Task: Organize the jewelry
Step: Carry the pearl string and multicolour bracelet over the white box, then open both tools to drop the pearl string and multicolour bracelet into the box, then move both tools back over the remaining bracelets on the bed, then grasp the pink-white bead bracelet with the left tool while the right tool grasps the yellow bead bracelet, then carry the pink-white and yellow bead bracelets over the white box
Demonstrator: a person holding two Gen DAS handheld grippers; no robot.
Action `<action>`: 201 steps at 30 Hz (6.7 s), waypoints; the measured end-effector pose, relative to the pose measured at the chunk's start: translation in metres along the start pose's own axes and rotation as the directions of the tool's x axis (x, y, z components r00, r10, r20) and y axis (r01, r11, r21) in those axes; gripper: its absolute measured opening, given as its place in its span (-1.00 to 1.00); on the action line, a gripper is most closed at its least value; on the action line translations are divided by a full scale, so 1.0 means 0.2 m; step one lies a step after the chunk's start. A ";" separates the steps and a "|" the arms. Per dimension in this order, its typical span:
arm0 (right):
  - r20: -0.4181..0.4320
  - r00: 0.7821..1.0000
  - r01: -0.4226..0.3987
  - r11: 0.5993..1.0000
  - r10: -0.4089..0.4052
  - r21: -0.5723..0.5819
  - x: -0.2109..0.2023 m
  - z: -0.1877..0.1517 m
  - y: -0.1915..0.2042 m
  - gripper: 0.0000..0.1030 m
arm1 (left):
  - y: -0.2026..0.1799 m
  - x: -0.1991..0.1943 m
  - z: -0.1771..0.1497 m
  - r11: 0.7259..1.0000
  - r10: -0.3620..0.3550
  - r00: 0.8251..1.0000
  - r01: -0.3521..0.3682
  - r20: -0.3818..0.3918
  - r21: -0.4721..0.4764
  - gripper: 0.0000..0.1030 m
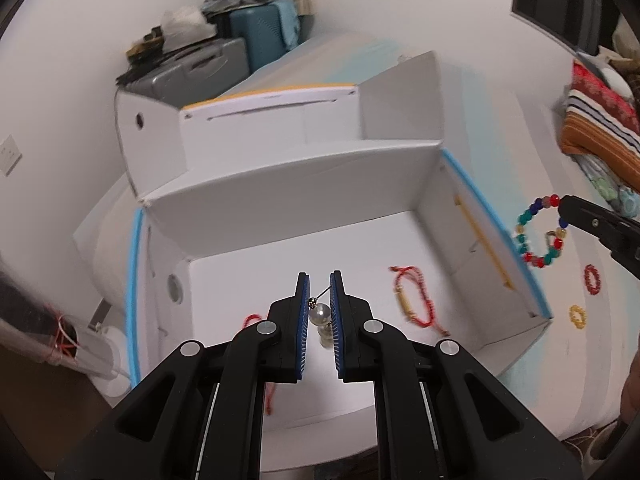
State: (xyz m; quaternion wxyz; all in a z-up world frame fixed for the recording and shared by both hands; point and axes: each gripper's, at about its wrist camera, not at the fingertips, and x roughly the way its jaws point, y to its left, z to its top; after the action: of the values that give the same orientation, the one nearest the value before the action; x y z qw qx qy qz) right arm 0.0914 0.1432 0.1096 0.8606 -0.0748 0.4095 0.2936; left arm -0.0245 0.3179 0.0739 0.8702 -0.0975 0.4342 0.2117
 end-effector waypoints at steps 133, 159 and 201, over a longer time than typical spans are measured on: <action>-0.264 0.948 0.270 0.886 -0.177 0.377 0.21 -0.85 -1.51 0.72 | -1.72 0.85 0.03 0.943 -0.140 0.976 0.182 -0.165 0.278 0.87; -0.303 0.918 0.335 0.910 -0.257 0.244 0.28 -0.86 -1.40 -0.83 | -1.72 0.89 -0.01 0.926 -0.161 0.964 0.223 -0.214 0.305 -0.79; -0.074 0.965 0.261 0.909 -0.251 0.325 -0.12 -0.69 -1.34 -0.83 | -1.52 0.36 0.02 0.914 -0.284 0.953 0.302 -0.106 0.271 -0.79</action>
State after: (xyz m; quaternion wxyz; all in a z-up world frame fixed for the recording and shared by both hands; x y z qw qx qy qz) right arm 0.1409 -0.1371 0.0082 0.8854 0.0135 0.4529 0.1039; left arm 0.1546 0.0678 0.0143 0.8825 -0.0423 0.4684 0.0111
